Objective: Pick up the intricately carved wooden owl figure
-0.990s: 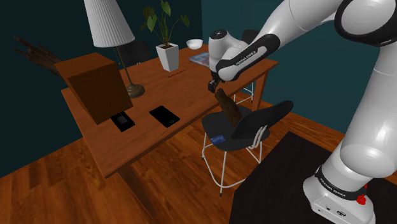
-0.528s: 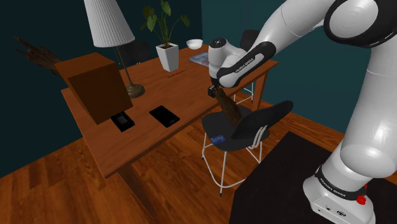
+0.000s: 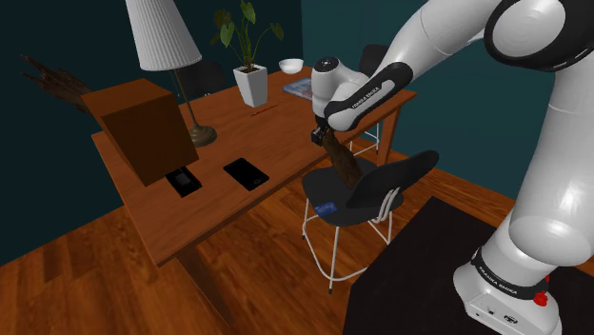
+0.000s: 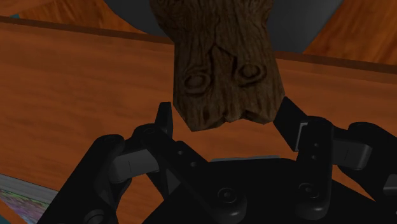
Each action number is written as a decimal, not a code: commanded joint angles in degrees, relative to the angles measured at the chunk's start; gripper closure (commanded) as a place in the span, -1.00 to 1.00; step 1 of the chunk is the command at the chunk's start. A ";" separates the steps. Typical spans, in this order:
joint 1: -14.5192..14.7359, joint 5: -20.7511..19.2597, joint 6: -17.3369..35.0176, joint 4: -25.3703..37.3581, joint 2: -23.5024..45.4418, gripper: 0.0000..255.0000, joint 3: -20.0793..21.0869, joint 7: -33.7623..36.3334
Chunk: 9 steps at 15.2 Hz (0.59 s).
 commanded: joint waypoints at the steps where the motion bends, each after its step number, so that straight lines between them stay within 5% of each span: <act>1: -0.01 0.00 -0.03 -0.06 0.04 1.00 -0.02 0.00; 9: -0.26 2.39 -4.12 1.20 -3.07 1.00 0.73 -2.67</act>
